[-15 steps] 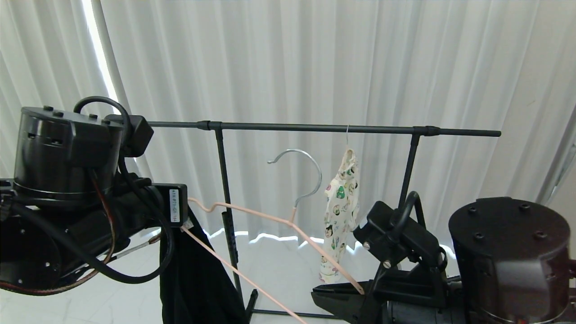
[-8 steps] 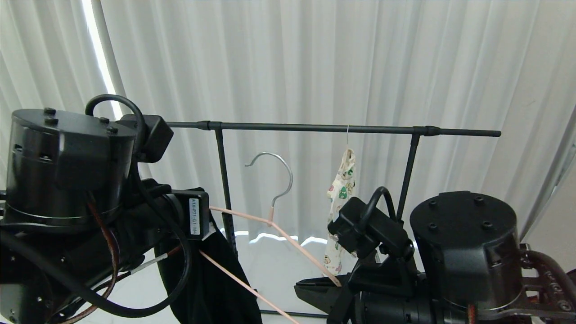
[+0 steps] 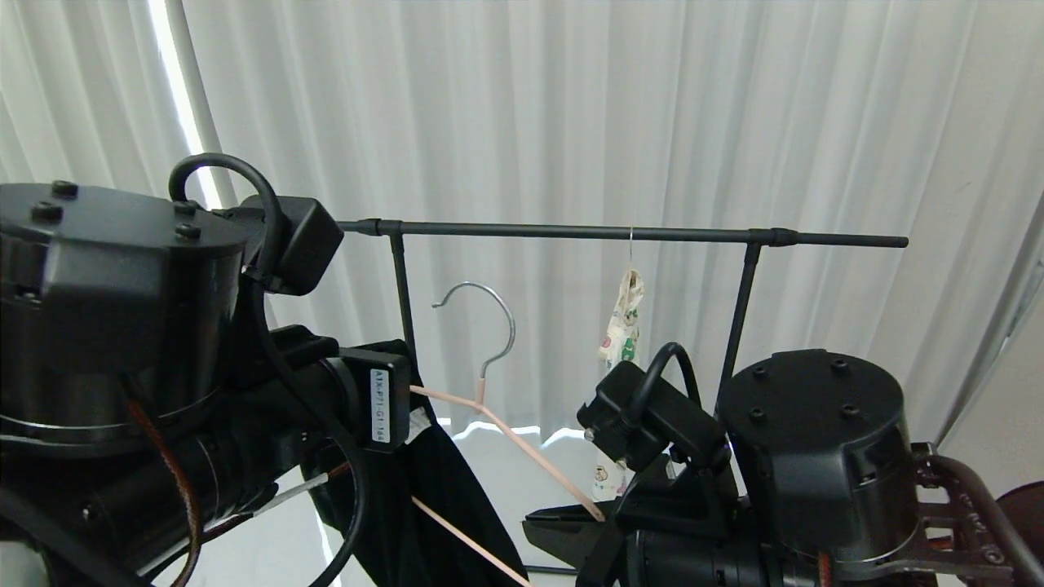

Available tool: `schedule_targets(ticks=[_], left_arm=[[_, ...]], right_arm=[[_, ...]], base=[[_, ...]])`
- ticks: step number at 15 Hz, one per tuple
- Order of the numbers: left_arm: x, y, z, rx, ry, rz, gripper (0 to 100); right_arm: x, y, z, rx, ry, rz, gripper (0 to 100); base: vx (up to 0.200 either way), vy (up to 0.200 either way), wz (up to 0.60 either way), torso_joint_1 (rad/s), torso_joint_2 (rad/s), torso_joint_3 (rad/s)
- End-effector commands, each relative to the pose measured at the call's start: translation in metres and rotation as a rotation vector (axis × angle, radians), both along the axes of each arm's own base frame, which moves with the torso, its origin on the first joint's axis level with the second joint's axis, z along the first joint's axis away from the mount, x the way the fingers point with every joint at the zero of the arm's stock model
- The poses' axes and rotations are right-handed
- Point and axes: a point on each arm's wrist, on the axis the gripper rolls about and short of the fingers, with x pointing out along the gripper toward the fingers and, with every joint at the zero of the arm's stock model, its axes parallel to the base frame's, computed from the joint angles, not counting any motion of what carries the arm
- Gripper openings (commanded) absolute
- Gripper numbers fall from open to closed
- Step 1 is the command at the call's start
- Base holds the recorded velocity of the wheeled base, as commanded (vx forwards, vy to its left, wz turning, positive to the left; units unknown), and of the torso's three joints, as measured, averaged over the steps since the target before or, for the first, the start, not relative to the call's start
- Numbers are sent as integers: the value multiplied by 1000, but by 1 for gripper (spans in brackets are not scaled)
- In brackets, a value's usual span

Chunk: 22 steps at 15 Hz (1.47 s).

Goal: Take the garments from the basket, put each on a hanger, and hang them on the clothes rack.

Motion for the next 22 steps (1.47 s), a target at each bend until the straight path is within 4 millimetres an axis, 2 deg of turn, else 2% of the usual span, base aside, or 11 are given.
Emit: schedule_targets(ticks=[1,6,9,21,22], left_arm=[[-4,-5,2,-6,-5,-30,0],[-20,-20,6,-18,-15,-130,0],[-22,-22,10,-50,-44,-139,0],[-26,-15,12,-64,-58,-135,0],[-26,-14,11,-63,-58,-135,100]], right_arm=[[-1,1,0,-1,1,6,0],[-1,12,0,9,14,7,0],[-1,12,0,22,48,-17,0],[7,5,2,36,38,-188,0],[8,4,2,34,38,-191,0]], base=[[0,0,0,0,0,0],[0,0,0,0,0,0],[0,0,0,0,0,0],[0,0,0,0,0,0],[0,0,0,0,0,0]])
